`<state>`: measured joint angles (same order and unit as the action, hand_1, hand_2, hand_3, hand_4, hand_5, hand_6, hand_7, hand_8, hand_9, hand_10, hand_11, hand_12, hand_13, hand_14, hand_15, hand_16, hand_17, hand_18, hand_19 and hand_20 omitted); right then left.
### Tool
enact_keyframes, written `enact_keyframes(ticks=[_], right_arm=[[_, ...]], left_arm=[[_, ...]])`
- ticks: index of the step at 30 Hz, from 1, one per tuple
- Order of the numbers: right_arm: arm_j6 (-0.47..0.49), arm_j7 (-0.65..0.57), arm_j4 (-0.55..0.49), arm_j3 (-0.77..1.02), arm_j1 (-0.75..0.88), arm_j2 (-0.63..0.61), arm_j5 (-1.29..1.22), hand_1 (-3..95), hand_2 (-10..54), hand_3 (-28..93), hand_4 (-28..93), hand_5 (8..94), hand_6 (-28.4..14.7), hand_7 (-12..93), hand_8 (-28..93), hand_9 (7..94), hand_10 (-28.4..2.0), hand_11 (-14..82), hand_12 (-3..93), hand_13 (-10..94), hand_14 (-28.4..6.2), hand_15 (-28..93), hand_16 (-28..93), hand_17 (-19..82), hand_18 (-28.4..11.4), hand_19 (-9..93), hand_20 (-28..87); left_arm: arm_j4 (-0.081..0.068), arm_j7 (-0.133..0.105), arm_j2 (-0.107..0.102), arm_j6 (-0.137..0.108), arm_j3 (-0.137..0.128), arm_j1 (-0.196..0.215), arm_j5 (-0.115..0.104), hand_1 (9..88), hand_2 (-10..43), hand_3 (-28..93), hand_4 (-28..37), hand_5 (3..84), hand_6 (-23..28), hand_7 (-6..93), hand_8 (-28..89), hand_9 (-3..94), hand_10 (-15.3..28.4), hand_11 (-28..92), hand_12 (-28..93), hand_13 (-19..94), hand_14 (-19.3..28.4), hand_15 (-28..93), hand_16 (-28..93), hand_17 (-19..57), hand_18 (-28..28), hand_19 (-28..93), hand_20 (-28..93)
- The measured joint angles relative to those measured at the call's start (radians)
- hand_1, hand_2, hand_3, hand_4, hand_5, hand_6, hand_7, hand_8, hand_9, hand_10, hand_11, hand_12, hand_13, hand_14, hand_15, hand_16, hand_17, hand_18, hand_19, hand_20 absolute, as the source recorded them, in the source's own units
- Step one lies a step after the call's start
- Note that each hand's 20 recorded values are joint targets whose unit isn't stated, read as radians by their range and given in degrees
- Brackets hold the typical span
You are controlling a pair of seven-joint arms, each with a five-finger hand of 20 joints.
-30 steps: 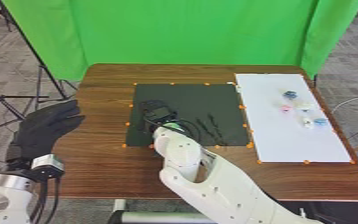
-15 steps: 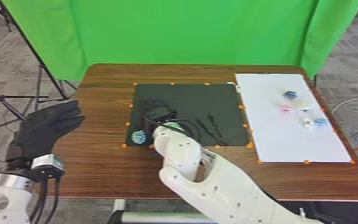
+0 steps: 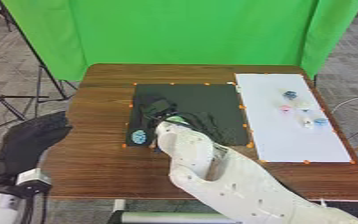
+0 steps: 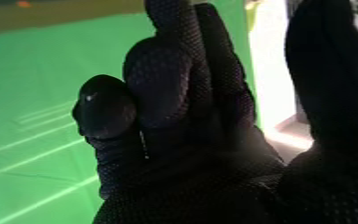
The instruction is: Arrange flowers
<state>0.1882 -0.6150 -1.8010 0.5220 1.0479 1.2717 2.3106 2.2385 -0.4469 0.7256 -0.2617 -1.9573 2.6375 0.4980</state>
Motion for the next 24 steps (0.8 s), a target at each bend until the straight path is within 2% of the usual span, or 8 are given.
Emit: enact_keyframes(ticks=[4,8,13,16,24], right_arm=[[0.066,0.054,-0.126,0.09,-0.011,-0.092,-0.098,35.8,-6.4,76,-25,58.9,-7.5,20,-10,64.1,-18.2,24.5,17.0,71,-10.1,75,20,52,-16.1,93,33],[0.069,0.101,-0.204,0.227,0.02,-0.185,-0.114,35.6,-6.3,78,-25,57.6,-7.5,19,-10,62.5,-18.3,22.7,16.7,70,-10.1,75,20,51,-15.9,93,33],[0.022,0.092,-0.212,0.364,0.102,-0.308,-0.116,35.7,-6.6,79,-25,56.7,-7.5,19,-10,60.9,-18.2,21.1,16.4,70,-10.0,75,19,51,-15.9,93,32],[-0.012,0.076,-0.193,0.405,0.154,-0.385,-0.114,35.8,-6.9,80,-26,56.3,-7.4,19,-10,59.6,-18.4,19.8,16.2,69,-9.6,75,19,51,-15.8,93,31],[-0.003,0.015,-0.138,0.534,0.297,-0.507,-0.088,35.7,-7.7,81,-26,55.3,-7.7,18,-10,57.0,-18.6,17.1,16.1,69,-9.7,75,19,51,-15.9,93,31]], left_arm=[[0.017,-0.014,0.019,-0.016,-0.011,0.061,-0.006,28.1,5.1,82,-14.4,48.5,14.1,16.8,-9,39.3,22.5,32,10,27,28.4,63,-14,-9.7,23.7,59,11],[0.027,-0.031,0.032,-0.027,-0.01,0.099,-0.011,28.1,5.0,82,-14.5,48.5,14.0,17.0,-9,39.3,22.4,32,10,27,28.4,63,-14,-9.7,23.6,59,11],[0.028,-0.035,0.033,-0.03,0.012,0.098,-0.012,28.0,4.8,82,-14.6,48.4,13.9,17.1,-9,39.2,22.3,33,10,27,28.4,63,-14,-9.6,23.6,59,11],[0.028,-0.033,0.033,-0.03,0.014,0.093,-0.012,28.0,4.9,82,-14.7,48.4,13.9,17.2,-10,39.2,22.2,33,10,27,28.4,63,-14,-9.7,23.6,58,11],[0.031,-0.032,0.032,-0.03,0.014,0.078,-0.011,28.0,4.9,82,-14.8,48.3,13.8,17.4,-10,39.2,22.1,33,10,27,28.4,63,-14,-9.6,23.5,58,10]])
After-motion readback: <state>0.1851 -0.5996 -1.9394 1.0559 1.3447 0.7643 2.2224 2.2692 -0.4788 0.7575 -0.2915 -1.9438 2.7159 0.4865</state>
